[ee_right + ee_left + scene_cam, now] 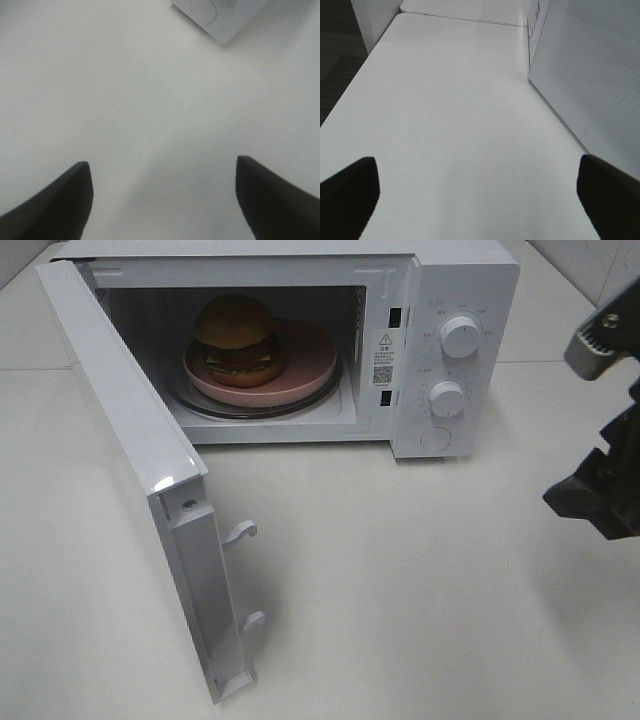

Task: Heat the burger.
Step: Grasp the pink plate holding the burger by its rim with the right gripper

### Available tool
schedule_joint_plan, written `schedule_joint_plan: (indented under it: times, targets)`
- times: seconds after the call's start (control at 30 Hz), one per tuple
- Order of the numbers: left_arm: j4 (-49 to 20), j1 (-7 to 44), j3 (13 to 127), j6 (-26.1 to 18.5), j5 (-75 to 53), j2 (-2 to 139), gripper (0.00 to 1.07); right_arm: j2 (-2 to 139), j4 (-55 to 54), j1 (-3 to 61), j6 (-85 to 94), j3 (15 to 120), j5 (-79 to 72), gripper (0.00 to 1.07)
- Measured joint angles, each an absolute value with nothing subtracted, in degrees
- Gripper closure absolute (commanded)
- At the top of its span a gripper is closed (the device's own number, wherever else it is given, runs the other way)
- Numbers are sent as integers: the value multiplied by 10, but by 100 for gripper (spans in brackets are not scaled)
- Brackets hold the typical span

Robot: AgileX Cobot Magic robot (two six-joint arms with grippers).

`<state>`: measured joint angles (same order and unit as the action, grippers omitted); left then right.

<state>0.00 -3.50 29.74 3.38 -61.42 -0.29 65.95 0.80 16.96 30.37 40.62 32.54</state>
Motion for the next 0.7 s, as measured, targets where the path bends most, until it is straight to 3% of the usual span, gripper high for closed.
schedule_joint_plan:
  times: [0.37, 0.7]
  targets:
    - [0, -35, 297, 34, -614, -3, 7, 803, 21, 242, 538, 499, 277, 26]
    - [0, -35, 297, 34, -614, -3, 7, 912, 54, 303, 553, 586, 290, 20]
